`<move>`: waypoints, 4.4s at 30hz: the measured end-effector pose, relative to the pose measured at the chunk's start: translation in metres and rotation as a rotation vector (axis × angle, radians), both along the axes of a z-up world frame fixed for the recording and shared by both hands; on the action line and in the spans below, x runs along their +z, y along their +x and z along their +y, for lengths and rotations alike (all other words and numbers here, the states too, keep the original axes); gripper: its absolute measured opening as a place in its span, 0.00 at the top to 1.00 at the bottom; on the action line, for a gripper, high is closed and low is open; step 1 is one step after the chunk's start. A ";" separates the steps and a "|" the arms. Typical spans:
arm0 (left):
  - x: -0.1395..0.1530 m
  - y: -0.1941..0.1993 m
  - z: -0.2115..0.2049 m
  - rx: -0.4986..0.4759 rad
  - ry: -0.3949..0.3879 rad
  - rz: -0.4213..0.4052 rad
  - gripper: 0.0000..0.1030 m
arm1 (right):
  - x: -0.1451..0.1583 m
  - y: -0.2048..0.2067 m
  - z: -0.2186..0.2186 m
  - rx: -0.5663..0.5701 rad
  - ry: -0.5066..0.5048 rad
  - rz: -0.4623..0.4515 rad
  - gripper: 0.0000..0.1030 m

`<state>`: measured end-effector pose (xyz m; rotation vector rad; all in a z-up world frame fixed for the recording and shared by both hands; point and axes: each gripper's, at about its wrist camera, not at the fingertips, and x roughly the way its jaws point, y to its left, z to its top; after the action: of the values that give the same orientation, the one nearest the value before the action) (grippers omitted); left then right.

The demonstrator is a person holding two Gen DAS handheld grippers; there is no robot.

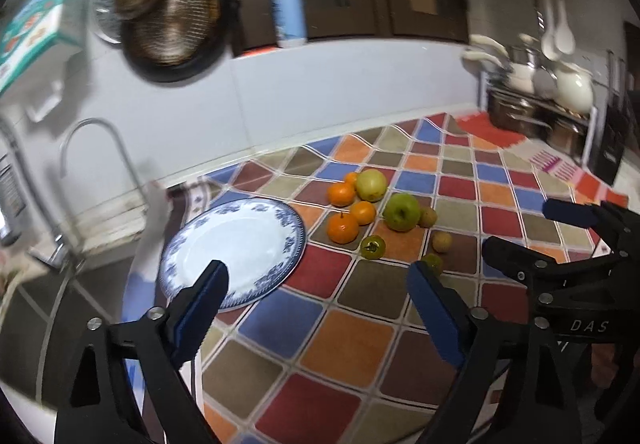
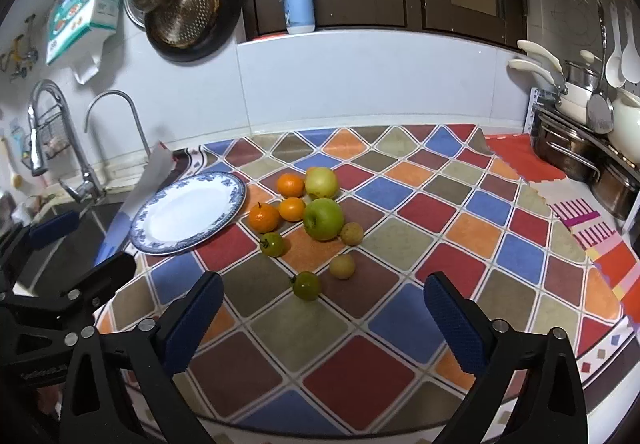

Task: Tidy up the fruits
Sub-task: 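Grasp a small green fruit with the left tool while the right tool grasps another, then carry both green fruits over the blue-and-white plate and open both tools to release them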

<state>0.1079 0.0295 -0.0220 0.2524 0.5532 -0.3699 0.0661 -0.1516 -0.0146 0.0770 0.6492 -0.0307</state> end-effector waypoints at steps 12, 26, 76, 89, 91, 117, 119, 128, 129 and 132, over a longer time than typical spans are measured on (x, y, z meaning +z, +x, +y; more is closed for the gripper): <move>-0.030 0.058 -0.017 -0.249 0.045 0.032 0.32 | -0.034 0.039 0.016 -0.066 -0.002 0.112 0.24; -0.071 0.109 -0.053 -0.446 0.100 0.174 0.51 | -0.071 0.071 0.012 -0.082 0.077 0.235 0.46; -0.034 0.086 0.001 -0.155 -0.058 0.239 0.71 | -0.039 0.068 0.034 0.113 0.103 0.125 0.71; -0.008 0.091 0.055 0.062 -0.075 0.135 0.71 | -0.005 0.096 0.077 0.277 0.067 0.003 0.71; -0.006 0.096 0.062 0.082 -0.071 0.120 0.71 | -0.001 0.103 0.084 0.297 0.069 -0.013 0.71; -0.062 0.222 0.110 0.211 -0.076 0.269 0.71 | -0.053 0.254 0.157 0.385 0.061 0.142 0.71; -0.067 0.228 0.109 0.204 -0.068 0.300 0.71 | -0.059 0.262 0.158 0.379 0.072 0.160 0.71; -0.077 0.234 0.106 0.202 -0.046 0.282 0.62 | -0.072 0.273 0.159 0.360 0.067 0.182 0.70; -0.075 0.232 0.107 0.205 -0.046 0.276 0.61 | -0.070 0.272 0.159 0.358 0.062 0.177 0.67; -0.067 0.225 0.109 0.212 -0.055 0.261 0.57 | -0.065 0.267 0.157 0.346 0.048 0.157 0.63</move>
<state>0.3334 0.1389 -0.0893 0.0911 0.8176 -0.2124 0.3332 0.0049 -0.0797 0.0078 0.8129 0.3156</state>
